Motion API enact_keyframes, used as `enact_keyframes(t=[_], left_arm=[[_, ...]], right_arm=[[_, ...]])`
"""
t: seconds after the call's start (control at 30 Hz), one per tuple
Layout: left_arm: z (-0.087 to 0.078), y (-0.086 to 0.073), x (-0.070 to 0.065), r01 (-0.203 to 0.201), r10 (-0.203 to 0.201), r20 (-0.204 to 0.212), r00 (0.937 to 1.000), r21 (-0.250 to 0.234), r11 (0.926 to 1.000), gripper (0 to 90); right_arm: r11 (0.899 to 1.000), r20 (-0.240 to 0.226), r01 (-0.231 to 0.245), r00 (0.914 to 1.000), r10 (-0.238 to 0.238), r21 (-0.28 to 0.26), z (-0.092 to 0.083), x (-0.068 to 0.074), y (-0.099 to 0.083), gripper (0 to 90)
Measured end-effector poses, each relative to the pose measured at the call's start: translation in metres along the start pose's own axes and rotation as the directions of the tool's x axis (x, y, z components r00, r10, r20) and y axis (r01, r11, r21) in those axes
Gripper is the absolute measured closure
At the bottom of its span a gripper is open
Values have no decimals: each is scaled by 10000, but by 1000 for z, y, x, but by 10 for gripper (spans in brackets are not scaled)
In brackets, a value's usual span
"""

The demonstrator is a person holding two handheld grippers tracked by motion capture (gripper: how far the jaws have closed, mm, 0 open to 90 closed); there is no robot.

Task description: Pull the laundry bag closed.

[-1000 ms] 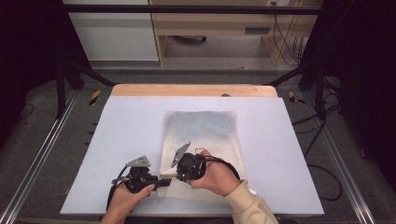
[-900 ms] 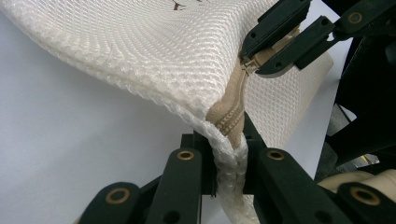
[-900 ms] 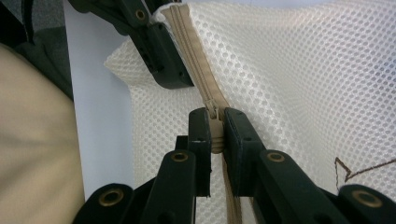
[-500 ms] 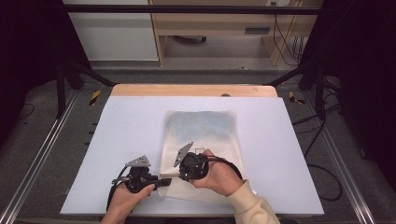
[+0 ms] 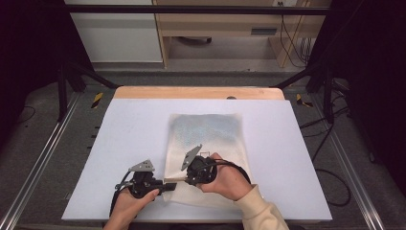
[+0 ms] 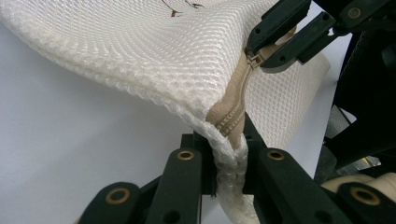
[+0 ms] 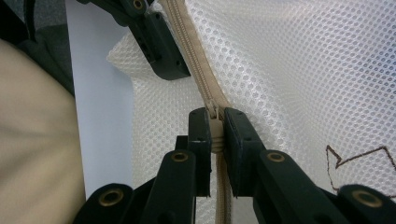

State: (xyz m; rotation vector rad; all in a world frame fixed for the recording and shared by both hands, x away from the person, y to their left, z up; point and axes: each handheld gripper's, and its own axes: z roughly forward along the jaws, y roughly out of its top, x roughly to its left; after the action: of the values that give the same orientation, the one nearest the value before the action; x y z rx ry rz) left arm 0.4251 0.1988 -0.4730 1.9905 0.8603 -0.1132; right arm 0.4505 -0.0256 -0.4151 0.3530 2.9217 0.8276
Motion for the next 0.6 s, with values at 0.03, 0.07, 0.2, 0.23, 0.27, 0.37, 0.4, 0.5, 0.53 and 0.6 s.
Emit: enact_keyframes(t=[0.03,0.07,0.2,0.23,0.27,0.37,0.4,0.5,0.53,0.6], left_arm=[[0,0,0,14,-14,16,10000,3,10000,826],[-1,0,0,23,-23,-9,10000,-28,10000,826],[-1,0,1,45,-45,5,10000,-56,10000,826],[-1,0,1,52,-52,15,10000,-72,10000,826],[-1,0,0,47,-46,25,10000,-81,10000,826],[-1,0,-1,9,-9,33,10000,-56,10000,826],[-1,0,-1,18,-18,30,10000,-63,10000,826],[0,0,-2,-16,16,58,10000,-44,10000,826],[0,0,-2,-30,30,77,10000,-18,10000,826],[1,0,-2,-47,47,89,9999,13,10000,826]], right_arm=[[10000,10,-10,10000,10,16,0,0,0,818],[10000,-4,-83,10000,83,30,-1,1,-1,818],[10000,69,-65,10000,64,66,-3,-1,-4,818],[9999,111,-98,9999,97,63,-4,-1,-4,818],[9999,94,-99,9999,98,64,-5,-1,-5,818],[9999,106,-149,9998,149,14,-7,-2,-8,818],[9998,110,-191,9998,191,25,-7,-1,-8,818],[9999,130,-141,9998,140,27,-8,-1,-10,818],[9999,118,-107,9999,107,15,-8,-1,-10,818],[9999,125,-142,9998,141,32,-9,-1,-12,818]])
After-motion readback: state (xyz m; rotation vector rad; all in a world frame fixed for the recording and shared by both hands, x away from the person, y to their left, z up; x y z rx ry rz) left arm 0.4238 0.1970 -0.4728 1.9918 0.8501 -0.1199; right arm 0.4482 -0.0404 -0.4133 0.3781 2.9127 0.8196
